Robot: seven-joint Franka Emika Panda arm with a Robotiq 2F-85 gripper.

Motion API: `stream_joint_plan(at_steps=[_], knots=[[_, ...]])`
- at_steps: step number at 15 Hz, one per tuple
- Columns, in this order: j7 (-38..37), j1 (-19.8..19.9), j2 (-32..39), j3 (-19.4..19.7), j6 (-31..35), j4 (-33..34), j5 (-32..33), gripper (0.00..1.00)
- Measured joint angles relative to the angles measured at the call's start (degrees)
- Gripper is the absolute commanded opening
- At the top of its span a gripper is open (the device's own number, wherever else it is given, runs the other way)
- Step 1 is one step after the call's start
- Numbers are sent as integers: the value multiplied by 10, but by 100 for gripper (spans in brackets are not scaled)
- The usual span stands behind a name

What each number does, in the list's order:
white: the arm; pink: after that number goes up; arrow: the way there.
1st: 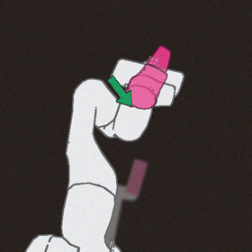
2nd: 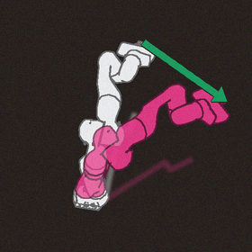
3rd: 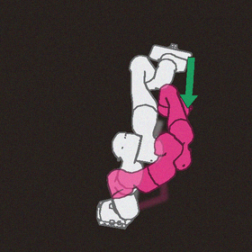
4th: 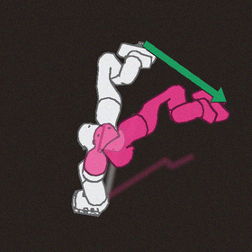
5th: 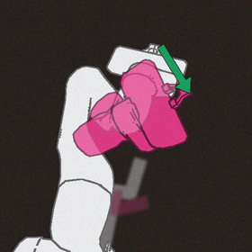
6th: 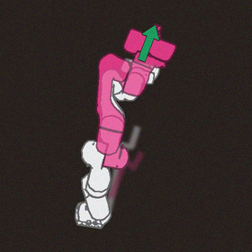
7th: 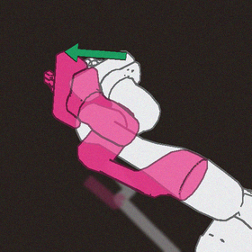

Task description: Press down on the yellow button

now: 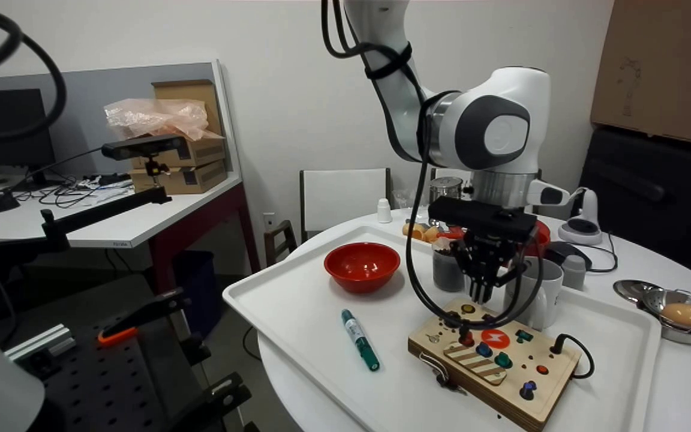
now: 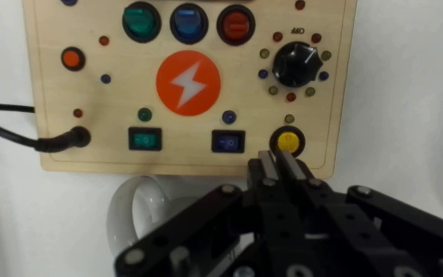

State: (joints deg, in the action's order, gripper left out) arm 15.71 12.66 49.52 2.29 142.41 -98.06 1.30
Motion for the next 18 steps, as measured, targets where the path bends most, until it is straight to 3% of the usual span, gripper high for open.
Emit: stream_joint_plan(at_steps=[18], knots=[[-12, -9, 2, 0, -20, -2, 0, 11]])
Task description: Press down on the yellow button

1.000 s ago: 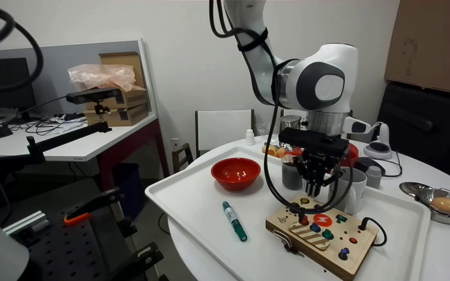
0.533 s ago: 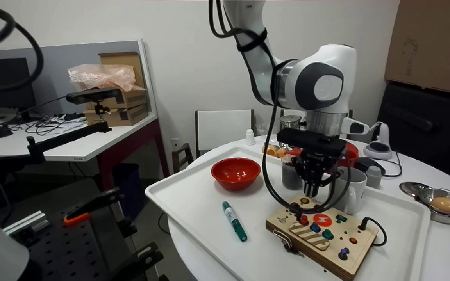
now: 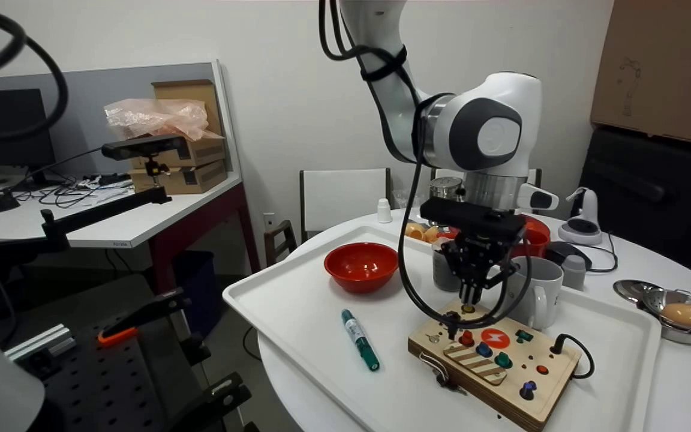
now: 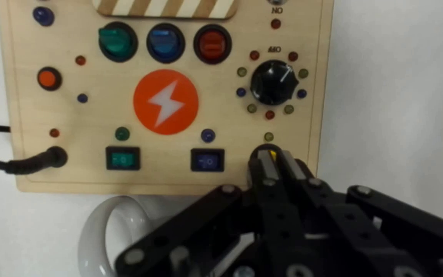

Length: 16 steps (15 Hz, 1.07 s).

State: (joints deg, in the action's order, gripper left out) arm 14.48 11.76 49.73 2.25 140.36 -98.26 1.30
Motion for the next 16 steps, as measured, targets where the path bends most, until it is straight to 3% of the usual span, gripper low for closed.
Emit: stream_joint_plan(at_steps=[16], knots=[[-10, -3, 11, 1, -2, 5, 0, 11]])
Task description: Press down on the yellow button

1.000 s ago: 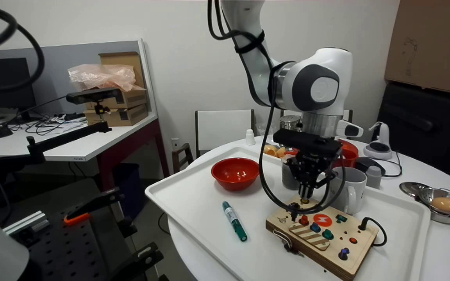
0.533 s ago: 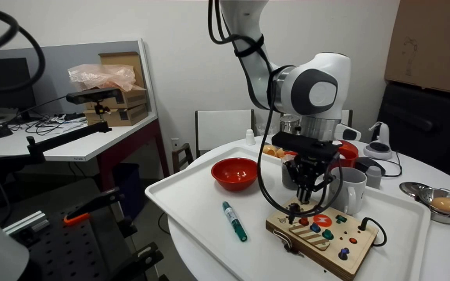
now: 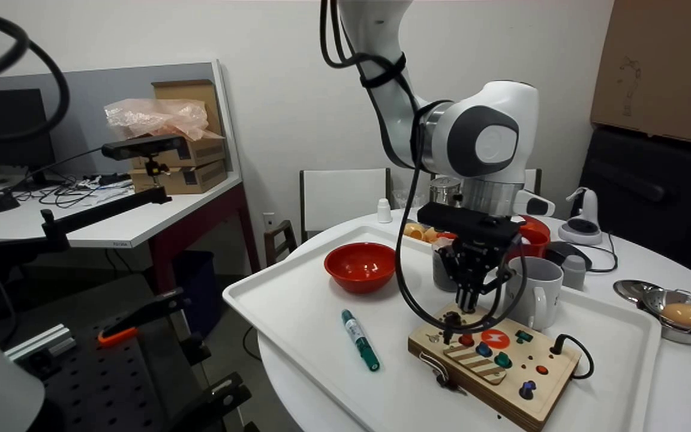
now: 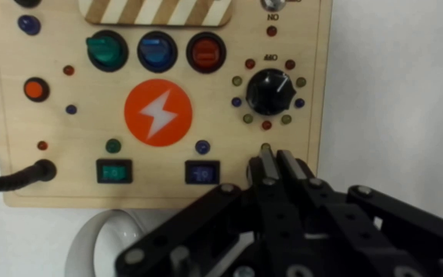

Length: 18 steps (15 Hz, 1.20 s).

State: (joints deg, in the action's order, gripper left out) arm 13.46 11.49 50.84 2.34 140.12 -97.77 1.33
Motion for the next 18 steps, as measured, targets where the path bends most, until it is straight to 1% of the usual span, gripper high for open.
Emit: stream_joint_plan(at_steps=[7, 14, 18], knots=[[0, -4, 5, 2, -3, 11, 8, 10], [0, -14, 10, 2, -31, 22, 34, 10], [1, -16, 12, 2, -42, 29, 37, 10]])
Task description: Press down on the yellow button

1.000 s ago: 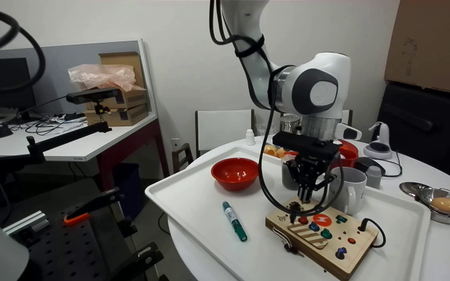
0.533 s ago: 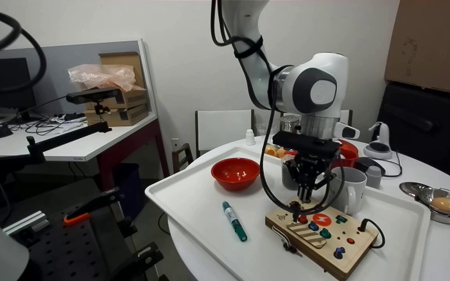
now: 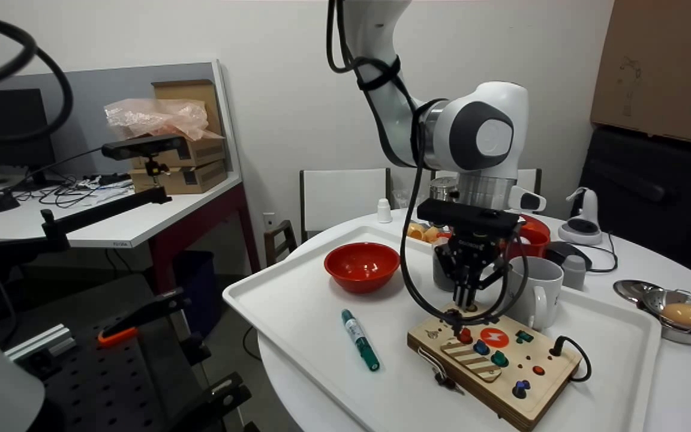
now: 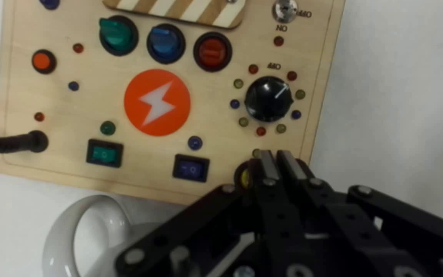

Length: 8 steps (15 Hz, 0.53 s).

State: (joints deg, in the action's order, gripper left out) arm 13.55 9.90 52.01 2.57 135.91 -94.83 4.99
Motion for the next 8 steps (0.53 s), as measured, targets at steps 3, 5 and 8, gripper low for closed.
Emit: stream_joint_plan(at_steps=[3, 5, 8], knots=[[0, 4, -1, 0, 0, 6, -1, 10], [0, 7, -3, 0, 0, 9, -1, 10], [0, 9, -8, 0, -1, 11, -2, 10]])
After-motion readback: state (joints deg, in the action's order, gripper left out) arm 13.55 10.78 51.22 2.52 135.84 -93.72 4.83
